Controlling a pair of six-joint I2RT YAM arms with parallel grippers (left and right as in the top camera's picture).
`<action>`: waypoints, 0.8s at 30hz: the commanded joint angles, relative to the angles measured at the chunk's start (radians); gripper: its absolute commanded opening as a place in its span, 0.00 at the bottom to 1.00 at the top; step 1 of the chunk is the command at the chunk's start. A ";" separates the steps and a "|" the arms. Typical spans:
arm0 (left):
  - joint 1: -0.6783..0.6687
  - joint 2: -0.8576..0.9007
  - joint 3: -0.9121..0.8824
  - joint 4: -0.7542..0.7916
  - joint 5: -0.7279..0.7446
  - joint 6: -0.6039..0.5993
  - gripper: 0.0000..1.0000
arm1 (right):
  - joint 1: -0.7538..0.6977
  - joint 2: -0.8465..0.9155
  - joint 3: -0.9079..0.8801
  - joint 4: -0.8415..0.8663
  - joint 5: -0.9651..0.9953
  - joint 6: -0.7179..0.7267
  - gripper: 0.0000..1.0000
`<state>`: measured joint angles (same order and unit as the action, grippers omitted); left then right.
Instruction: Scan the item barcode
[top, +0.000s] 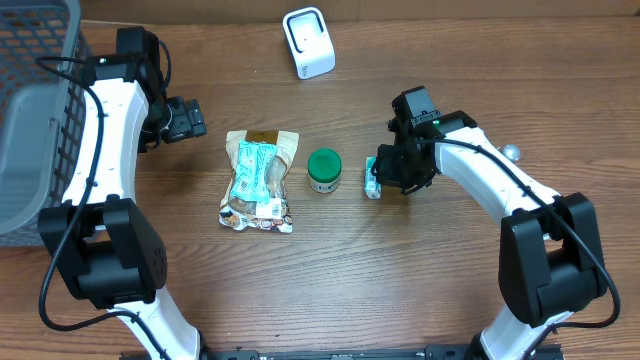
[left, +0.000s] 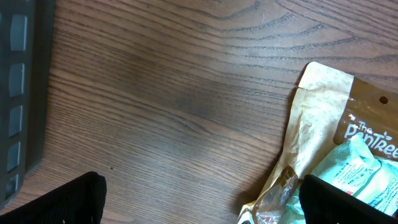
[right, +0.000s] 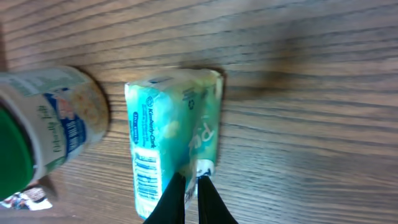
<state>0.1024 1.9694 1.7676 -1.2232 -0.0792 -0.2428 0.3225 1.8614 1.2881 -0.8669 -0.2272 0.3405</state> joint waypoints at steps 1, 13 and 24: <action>-0.005 -0.010 0.015 0.001 -0.006 0.011 0.99 | 0.003 -0.013 -0.006 0.012 -0.056 -0.001 0.06; -0.005 -0.010 0.015 0.001 -0.006 0.011 1.00 | 0.003 -0.013 -0.006 0.024 -0.055 -0.011 0.08; -0.005 -0.010 0.015 0.001 -0.006 0.011 0.99 | 0.003 -0.013 -0.019 0.058 -0.056 -0.031 0.28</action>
<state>0.1024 1.9694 1.7676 -1.2232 -0.0792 -0.2432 0.3225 1.8614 1.2861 -0.8265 -0.2752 0.3149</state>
